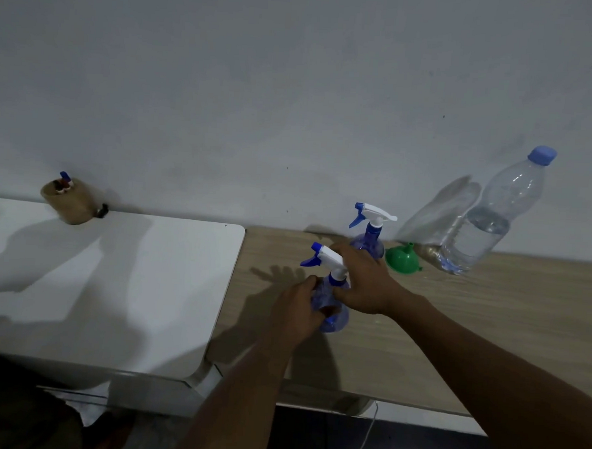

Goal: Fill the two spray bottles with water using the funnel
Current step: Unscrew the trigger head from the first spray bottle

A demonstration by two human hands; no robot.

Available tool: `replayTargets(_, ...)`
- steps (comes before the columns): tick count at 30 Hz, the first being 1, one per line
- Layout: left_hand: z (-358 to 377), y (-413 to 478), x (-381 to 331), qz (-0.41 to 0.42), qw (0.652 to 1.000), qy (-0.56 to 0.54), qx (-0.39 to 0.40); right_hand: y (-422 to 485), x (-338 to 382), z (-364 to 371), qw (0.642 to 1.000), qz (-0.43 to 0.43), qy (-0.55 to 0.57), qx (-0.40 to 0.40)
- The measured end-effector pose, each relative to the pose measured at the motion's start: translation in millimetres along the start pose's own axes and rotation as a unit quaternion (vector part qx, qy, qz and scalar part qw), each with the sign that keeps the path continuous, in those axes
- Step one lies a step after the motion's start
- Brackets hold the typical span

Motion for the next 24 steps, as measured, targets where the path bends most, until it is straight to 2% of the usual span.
replayTargets(4,4.7,0.4,3.7,-0.005,1.000,-0.024,0.011,2.0,4.5,-1.2,0.999,0.010,-0.042,-0.027)
replayTargets(8,7.1,1.3,6.1,-0.012,0.998,-0.046,0.026,3.8,5.2,4.7,0.999,0.015,0.021,0.033)
replayTargets(12,5.1,1.1,5.3,-0.006,1.000,-0.011,0.009,1.5,3.7,-5.5,0.997,0.008,-0.076,-0.011)
replayTargets(17,12.1,1.4,6.8,-0.014,0.998,-0.034,0.047,1.7,5.0,0.7,0.999,0.007,-0.009,0.033)
replayTargets(21,19.0,3.4,11.4,-0.027,0.998,-0.041,0.043,1.1,3.2,-6.5,0.998,0.013,-0.060,-0.011)
replayTargets(24,20.4,4.9,11.8,-0.024,0.998,-0.032,0.047,-1.1,8.2,-5.4,1.000,0.004,-0.019,-0.002)
Point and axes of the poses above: each hand's wrist, its own y-axis towards the middle knuckle, its own z-axis out of the palm, x = y × z, the point moved 9 cm from there along y, towards the middle knuckle, and after that the axes turned 8 degrees about y, right-handed, at the moved point
